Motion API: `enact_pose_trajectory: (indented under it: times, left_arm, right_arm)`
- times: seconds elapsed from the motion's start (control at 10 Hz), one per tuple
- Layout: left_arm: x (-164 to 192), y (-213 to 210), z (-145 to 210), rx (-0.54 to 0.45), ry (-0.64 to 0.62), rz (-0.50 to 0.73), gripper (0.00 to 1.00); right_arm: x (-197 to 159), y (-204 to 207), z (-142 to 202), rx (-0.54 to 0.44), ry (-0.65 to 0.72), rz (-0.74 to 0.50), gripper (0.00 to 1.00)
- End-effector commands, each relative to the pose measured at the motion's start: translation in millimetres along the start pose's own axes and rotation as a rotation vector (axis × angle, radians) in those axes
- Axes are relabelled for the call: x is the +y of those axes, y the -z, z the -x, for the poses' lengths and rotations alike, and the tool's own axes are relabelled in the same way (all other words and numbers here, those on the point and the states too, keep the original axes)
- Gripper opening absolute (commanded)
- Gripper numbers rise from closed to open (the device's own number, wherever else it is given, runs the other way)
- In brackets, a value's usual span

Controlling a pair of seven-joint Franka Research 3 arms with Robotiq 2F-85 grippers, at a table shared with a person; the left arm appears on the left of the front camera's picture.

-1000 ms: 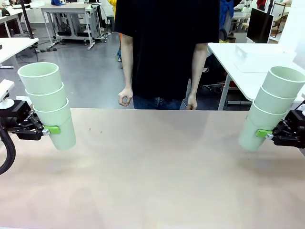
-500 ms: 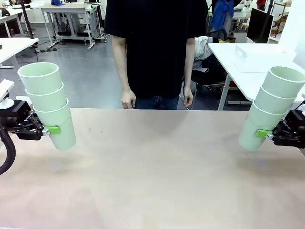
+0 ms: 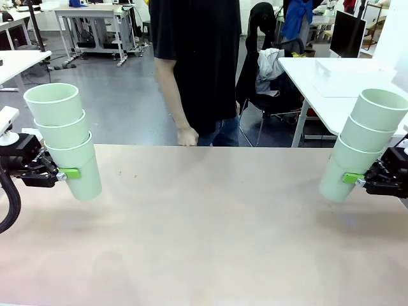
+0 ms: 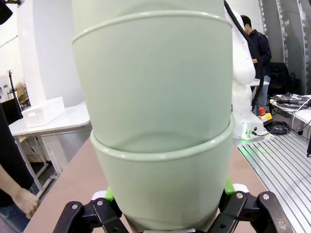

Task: Stack the cups and store them in the basket.
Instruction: Place the stack of Reusable plastic cups into the Pantry Basket.

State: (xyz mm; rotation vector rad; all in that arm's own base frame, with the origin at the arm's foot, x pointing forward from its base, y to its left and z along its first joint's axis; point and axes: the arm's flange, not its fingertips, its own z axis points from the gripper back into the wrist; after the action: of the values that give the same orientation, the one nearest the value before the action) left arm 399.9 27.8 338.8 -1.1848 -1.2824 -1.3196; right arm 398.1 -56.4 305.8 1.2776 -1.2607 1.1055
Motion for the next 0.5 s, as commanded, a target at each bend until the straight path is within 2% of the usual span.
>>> enact_pose_trajectory:
  times: [0.0,0.4]
  left_arm:
    - [-1.4,-1.5,-4.0,-0.009,0.008,0.003,0.88]
    - [-1.4,-1.5,-4.0,-0.009,0.008,0.003,0.88]
  right_arm:
    - [-1.6,0.1,-4.5,0.003,-0.013,-0.007,0.86]
    - [-1.6,0.1,-4.5,0.003,-0.013,-0.007,0.86]
